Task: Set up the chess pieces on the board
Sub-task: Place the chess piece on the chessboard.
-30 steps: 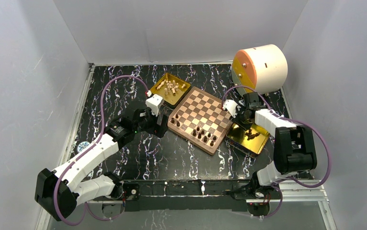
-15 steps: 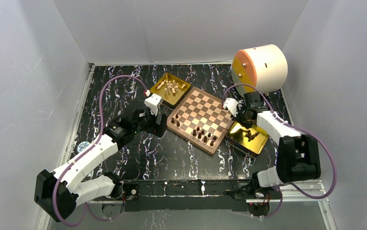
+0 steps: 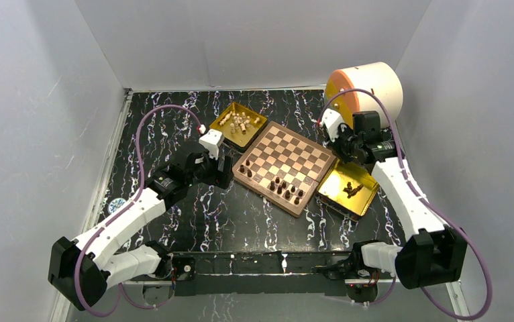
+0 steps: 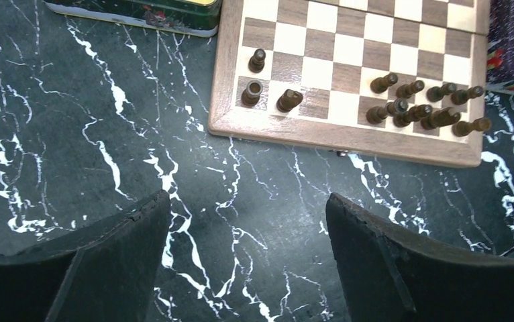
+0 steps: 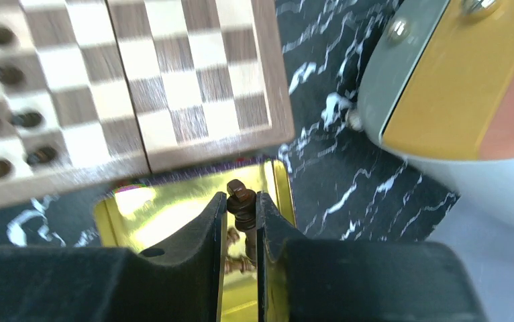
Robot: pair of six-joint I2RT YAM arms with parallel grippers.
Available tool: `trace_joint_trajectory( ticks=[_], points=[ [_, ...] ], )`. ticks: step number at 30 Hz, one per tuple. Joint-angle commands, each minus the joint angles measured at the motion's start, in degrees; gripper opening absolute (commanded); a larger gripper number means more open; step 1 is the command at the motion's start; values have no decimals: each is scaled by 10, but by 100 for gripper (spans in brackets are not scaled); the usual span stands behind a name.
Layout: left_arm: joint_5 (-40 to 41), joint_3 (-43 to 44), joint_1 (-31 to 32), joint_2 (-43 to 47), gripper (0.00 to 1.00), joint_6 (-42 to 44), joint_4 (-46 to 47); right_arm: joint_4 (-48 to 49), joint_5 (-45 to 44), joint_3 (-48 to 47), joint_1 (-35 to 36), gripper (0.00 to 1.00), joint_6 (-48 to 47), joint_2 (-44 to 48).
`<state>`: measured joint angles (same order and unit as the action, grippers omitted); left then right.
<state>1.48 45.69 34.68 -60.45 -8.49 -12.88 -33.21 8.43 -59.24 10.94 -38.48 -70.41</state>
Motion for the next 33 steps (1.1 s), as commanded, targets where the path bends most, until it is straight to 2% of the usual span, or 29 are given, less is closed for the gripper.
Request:
trace_joint_trajectory(
  ticks=[1,6,14,19,22,25,33],
  points=[
    [-14,33,3,-7,81,-49,19,80,56,-29,26,13,128,30],
    [-91,58,3,-21,75,-94,52,166,54,-30,80,12,303,28],
    [-208,103,3,-60,69,-126,100,274,126,-37,151,10,572,1],
    [-240,103,3,-71,65,-141,134,324,129,-42,207,9,699,-27],
    [-214,98,3,-63,62,-163,155,378,123,-28,237,9,756,-34],
    [-226,82,3,-55,62,-184,193,417,100,-8,254,9,806,-32],
    [-238,79,3,-65,64,-183,183,464,96,9,268,9,875,-28]
  ],
)
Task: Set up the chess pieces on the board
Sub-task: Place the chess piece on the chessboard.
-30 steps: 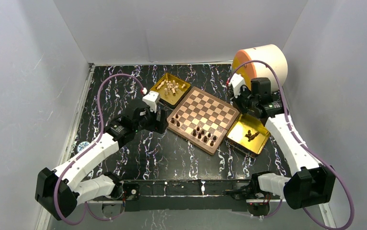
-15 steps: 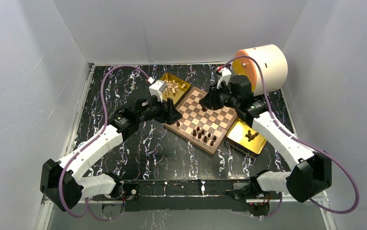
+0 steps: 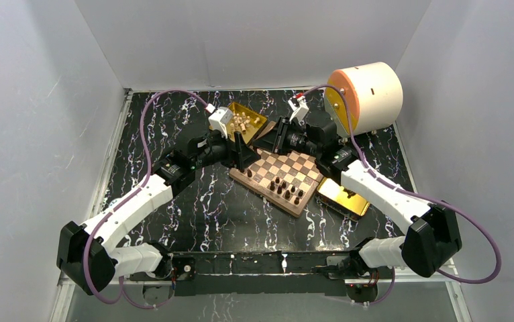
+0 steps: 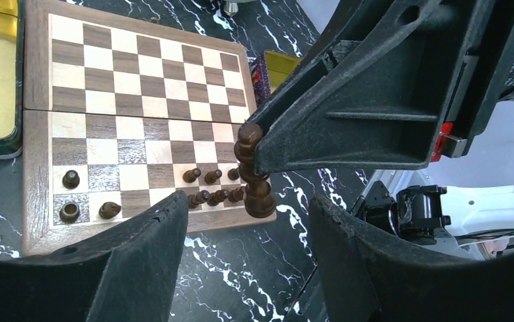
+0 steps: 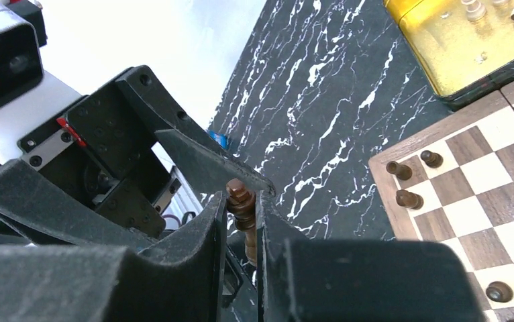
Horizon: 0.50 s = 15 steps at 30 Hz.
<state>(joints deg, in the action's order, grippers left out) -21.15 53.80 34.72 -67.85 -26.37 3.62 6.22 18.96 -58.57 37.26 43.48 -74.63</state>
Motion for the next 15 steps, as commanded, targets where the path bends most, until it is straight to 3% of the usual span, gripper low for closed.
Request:
trace_joint_trajectory(
  ticks=[1,5,12,15],
  points=[
    [-11,-1,3,9,63,0,16,79,-7,6,7,9,59,17],
    [-19,-2,3,11,55,17,29,87,1,19,9,9,69,33],
    [-42,-25,3,21,22,66,55,38,14,32,8,10,21,72],
    [-62,-27,3,24,12,103,47,10,24,36,8,10,-9,91]
  ],
)
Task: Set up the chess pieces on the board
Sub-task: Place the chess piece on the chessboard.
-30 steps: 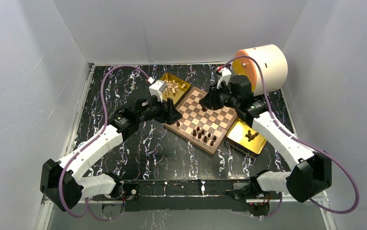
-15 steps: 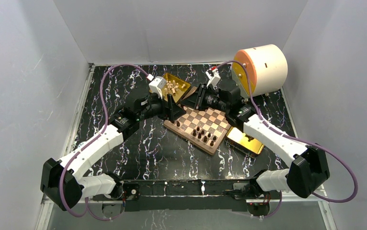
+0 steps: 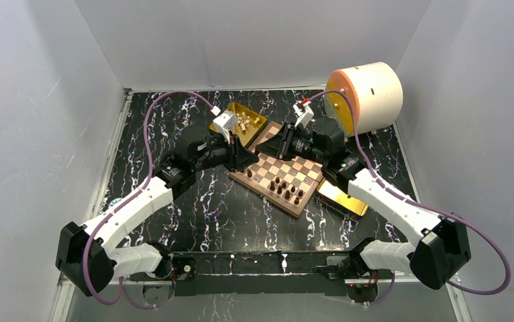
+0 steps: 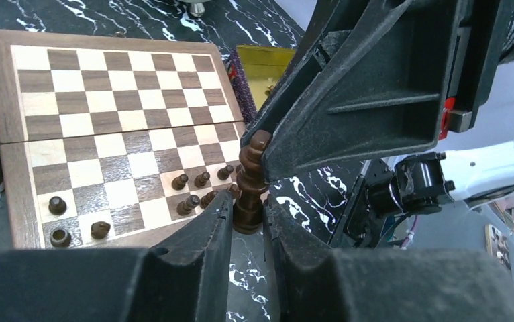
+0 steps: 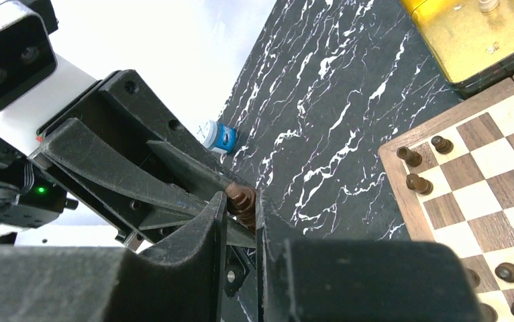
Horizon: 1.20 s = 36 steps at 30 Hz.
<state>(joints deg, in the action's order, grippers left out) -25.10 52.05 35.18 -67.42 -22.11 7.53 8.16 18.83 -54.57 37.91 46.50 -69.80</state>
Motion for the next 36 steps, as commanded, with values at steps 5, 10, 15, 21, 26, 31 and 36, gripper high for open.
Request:
trace_joint_trajectory(
  ticks=[5,10,15,21,26,31,36],
  points=[
    [-51,-5,-2,9,2,112,-8,-38,69,4,2,11,-90,67],
    [-88,2,-2,-15,1,136,-19,-105,105,-4,1,11,-138,64],
    [-91,11,-2,-36,10,148,-43,-128,74,0,1,8,-144,54],
    [21,2,-2,-21,53,152,-72,-110,-10,21,1,6,-165,56],
    [119,-4,-3,4,75,155,-113,-86,-52,38,1,6,-214,46],
    [167,-10,-3,33,89,193,-159,-55,-73,39,2,6,-255,12],
    [238,-38,-3,96,90,231,-172,-5,-75,61,8,6,-266,-20]
  ],
)
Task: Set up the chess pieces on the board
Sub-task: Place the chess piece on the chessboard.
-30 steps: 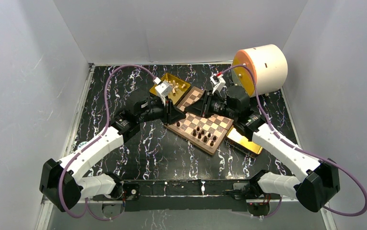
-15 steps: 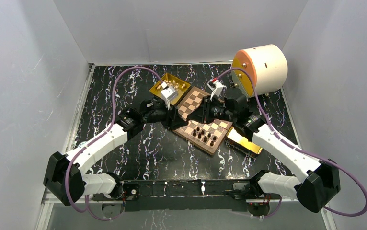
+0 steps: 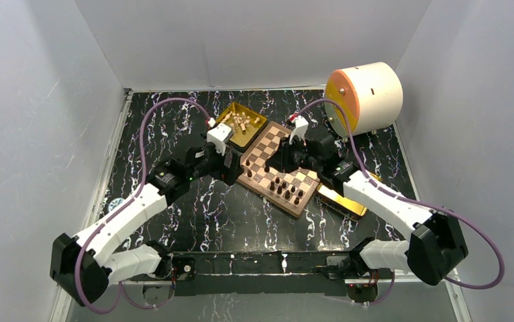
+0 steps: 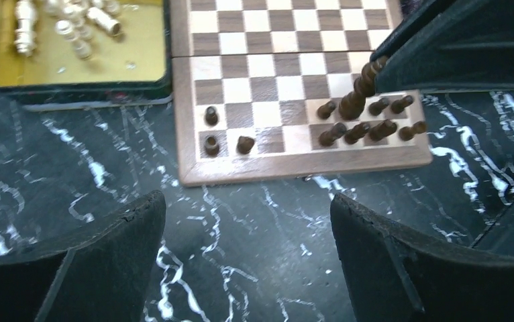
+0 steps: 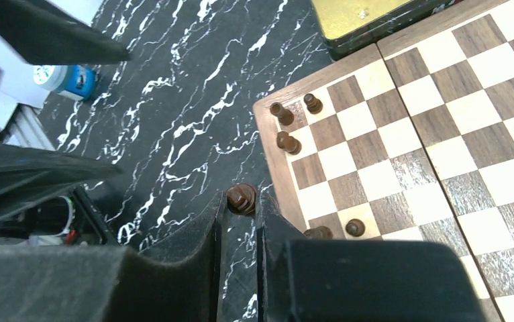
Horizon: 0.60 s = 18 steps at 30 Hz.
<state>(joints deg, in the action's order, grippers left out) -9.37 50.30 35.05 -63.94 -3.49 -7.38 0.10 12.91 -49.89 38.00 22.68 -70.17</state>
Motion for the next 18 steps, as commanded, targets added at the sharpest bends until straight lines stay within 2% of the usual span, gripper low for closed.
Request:
trace_joint_trajectory(
  ticks=[1,8,18],
  points=[
    [110,-27,-1,74,90,50,-24,90,-16,20,11,6,-30,-21],
    [211,-66,0,149,90,62,-13,102,-75,17,50,6,-73,-68],
    [219,-79,0,178,91,62,-5,126,-161,13,101,7,-100,-125]
  ],
)
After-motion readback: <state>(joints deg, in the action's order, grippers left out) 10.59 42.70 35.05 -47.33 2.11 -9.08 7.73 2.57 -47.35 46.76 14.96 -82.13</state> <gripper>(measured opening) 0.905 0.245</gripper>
